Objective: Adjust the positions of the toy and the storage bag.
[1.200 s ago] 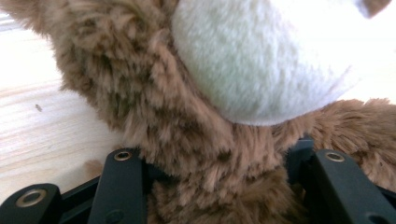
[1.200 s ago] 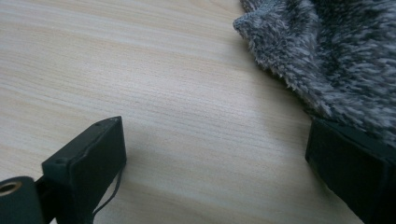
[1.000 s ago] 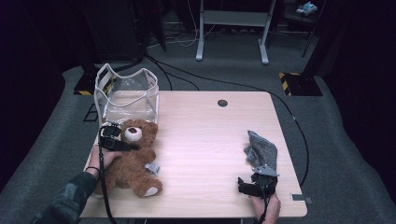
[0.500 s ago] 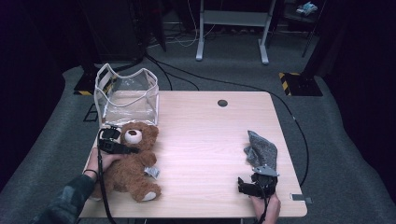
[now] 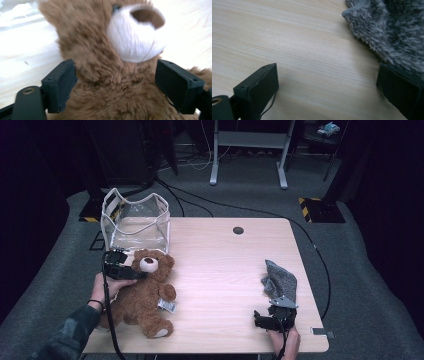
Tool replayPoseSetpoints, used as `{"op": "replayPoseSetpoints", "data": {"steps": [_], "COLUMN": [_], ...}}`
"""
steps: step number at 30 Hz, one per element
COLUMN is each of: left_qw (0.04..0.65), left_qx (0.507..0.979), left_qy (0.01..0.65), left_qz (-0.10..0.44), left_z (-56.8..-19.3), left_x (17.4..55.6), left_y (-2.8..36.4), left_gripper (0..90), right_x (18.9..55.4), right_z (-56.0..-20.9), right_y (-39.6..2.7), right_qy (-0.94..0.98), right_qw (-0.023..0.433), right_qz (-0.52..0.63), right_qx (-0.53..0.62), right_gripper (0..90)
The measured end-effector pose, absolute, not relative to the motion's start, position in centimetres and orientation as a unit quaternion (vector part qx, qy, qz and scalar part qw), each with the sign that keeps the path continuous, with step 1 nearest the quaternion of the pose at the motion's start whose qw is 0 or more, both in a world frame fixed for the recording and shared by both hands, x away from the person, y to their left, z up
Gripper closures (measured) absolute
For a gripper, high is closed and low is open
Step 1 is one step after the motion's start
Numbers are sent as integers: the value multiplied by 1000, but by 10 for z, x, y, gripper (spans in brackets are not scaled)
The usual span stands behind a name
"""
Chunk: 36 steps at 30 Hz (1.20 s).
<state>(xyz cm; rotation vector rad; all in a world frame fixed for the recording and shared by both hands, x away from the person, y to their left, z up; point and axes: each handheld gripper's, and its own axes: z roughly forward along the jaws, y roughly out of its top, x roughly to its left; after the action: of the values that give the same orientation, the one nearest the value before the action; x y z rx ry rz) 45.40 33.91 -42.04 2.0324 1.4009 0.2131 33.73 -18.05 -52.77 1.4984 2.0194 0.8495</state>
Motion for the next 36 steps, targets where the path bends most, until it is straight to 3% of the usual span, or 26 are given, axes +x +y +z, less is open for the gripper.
{"op": "replayPoseSetpoints", "data": {"steps": [21,36], "left_qw": [359,343], "left_qx": [763,755], "left_qy": [503,510], "left_qz": [187,231], "left_z": [-346,-333], "left_x": [473,521], "left_y": [319,300], "left_gripper": [134,63], "right_x": [351,351], "right_z": [-530,-530], "right_y": [-169,-168], "right_qy": [759,754], "right_qw": [220,225], "right_qz": [321,321], "right_qx": [522,527], "right_gripper": [17,12]}}
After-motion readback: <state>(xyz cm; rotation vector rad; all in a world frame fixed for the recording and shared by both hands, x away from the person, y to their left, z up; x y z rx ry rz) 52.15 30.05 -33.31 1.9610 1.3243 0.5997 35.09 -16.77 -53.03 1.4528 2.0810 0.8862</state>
